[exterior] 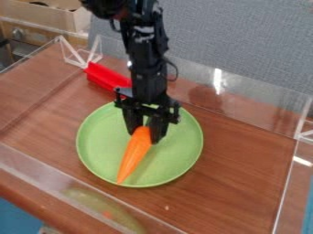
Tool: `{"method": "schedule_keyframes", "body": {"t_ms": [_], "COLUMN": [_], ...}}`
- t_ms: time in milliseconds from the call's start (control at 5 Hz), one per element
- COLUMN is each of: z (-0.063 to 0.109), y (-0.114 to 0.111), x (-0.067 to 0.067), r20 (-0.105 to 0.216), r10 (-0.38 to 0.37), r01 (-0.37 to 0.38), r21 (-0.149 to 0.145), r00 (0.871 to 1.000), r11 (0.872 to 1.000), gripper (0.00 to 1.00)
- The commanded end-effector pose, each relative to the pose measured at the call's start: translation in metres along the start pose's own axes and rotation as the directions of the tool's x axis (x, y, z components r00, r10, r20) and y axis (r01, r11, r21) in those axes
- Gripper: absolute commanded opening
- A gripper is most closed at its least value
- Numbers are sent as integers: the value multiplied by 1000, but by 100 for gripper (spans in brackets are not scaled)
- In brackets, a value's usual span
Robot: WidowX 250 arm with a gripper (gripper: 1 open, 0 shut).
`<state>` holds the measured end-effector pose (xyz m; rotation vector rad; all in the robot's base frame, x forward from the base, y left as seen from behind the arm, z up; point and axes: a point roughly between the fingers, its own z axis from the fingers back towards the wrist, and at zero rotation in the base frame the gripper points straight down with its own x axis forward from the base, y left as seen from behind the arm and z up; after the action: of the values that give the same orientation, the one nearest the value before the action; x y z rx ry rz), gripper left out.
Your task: Put the carrot on the right side
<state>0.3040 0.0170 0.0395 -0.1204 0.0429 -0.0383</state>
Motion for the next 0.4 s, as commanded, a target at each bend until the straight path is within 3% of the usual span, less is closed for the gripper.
{"method": "schedule_keyframes", "body": {"t_ms": [0, 200], "z": [18, 21], "y": [0, -3], "x": [5, 4], "r20": [72, 89], "r10": [-19, -34], "r01": [18, 33], "r21": [7, 9], "r00": [997, 995], "r11": [1000, 999], "gripper": [0, 100]}}
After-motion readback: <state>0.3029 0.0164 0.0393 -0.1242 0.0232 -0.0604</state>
